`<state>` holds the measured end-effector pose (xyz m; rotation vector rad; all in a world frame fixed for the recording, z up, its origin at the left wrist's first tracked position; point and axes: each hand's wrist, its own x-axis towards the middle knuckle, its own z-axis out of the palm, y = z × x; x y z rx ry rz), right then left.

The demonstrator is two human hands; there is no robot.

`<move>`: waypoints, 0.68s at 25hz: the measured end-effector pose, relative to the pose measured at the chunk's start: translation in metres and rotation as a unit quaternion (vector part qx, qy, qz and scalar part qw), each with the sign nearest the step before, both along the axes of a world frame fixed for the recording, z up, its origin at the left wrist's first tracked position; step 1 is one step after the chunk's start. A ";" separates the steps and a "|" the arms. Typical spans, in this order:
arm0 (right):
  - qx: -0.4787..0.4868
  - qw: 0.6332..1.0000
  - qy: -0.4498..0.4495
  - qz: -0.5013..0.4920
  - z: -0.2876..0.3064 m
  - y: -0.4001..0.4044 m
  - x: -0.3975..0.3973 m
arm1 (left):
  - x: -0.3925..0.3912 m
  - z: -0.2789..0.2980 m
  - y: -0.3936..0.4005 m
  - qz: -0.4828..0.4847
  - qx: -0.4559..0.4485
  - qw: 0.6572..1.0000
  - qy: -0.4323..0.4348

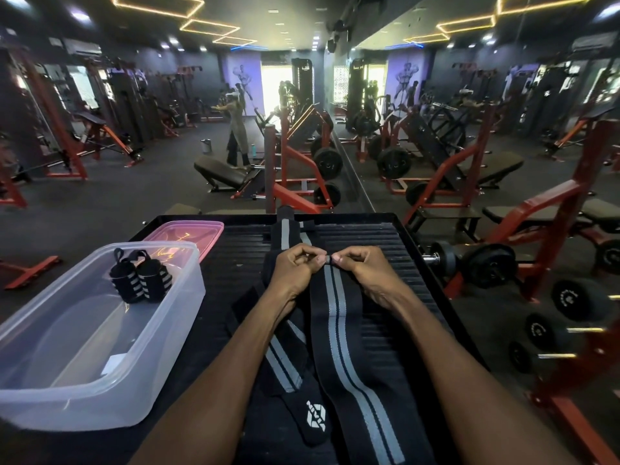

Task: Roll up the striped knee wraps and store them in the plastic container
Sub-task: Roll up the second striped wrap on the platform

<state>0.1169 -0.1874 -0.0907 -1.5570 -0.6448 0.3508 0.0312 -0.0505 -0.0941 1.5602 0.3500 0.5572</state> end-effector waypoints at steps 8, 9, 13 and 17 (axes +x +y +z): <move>-0.029 0.998 -0.046 -0.019 0.004 -0.004 0.000 | -0.001 0.001 -0.002 0.005 0.004 1.000 0.012; -0.041 0.998 -0.036 -0.017 0.004 -0.004 -0.001 | -0.001 0.002 -0.002 0.008 0.006 1.000 0.007; -0.007 0.996 -0.079 -0.029 0.005 -0.005 -0.001 | -0.001 0.001 -0.001 -0.013 -0.021 1.000 0.003; 0.032 0.999 -0.041 -0.006 0.001 -0.004 0.001 | 0.001 0.001 -0.002 -0.005 -0.019 1.000 -0.007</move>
